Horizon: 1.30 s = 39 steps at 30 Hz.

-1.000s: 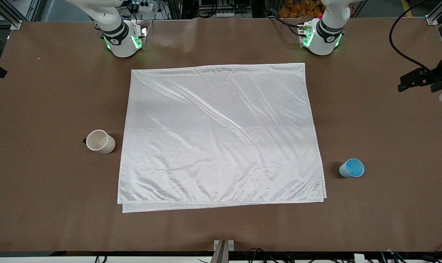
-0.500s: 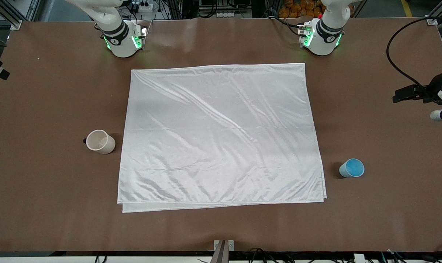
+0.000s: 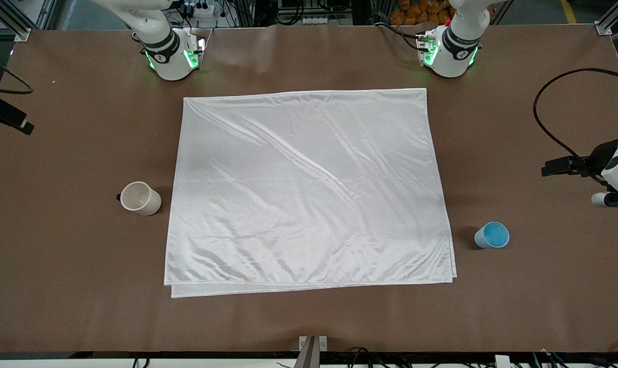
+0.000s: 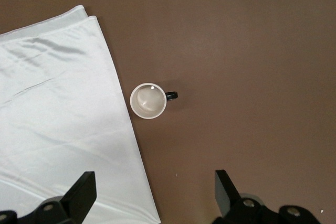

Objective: Place blue cup into white mug on cloth

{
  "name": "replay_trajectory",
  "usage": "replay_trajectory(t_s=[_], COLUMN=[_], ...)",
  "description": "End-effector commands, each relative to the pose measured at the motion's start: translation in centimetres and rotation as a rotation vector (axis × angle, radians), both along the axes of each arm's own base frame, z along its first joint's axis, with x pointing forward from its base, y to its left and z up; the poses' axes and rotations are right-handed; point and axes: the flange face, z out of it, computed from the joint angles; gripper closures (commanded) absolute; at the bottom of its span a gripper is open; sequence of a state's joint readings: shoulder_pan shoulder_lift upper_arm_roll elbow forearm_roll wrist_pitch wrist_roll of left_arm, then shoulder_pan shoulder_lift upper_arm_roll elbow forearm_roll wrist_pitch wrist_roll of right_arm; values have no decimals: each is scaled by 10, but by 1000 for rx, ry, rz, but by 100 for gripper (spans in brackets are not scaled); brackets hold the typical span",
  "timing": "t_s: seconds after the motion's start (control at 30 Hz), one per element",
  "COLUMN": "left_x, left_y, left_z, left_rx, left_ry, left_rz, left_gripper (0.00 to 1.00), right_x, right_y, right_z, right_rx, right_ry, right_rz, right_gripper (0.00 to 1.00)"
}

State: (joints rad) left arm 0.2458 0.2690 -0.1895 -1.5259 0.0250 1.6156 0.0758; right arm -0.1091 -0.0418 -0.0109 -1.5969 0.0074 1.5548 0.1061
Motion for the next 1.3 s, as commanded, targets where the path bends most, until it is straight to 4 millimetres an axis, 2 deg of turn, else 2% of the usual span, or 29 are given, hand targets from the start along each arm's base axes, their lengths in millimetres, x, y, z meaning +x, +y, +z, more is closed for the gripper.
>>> replay_trajectory(t_s=[0.0,0.33,0.5,0.77,1.07,1.27], left_x=[16,36,49,64,73,79], left_y=[0,3,-16,-10,-1,-9], left_z=[-17,-62,-85,-113,-144,-168], left_rx=[15,39,67,88,78,67], left_ry=[-11,-18,-47,-95,-108,-121], left_rz=[1,-17,-63,-74,-64,-74], left_gripper=[0,0,0,0,0,0], right_x=[3,14,25,34,45,50], right_y=[1,6,6,19,24,25], right_z=[-36,-109,-141,-192,-246,-278], right_rx=[3,7,6,10,12,12], right_ry=[8,20,22,29,54,72], right_rz=[11,21,21,41,50,52], right_gripper=[0,0,0,1,2,6])
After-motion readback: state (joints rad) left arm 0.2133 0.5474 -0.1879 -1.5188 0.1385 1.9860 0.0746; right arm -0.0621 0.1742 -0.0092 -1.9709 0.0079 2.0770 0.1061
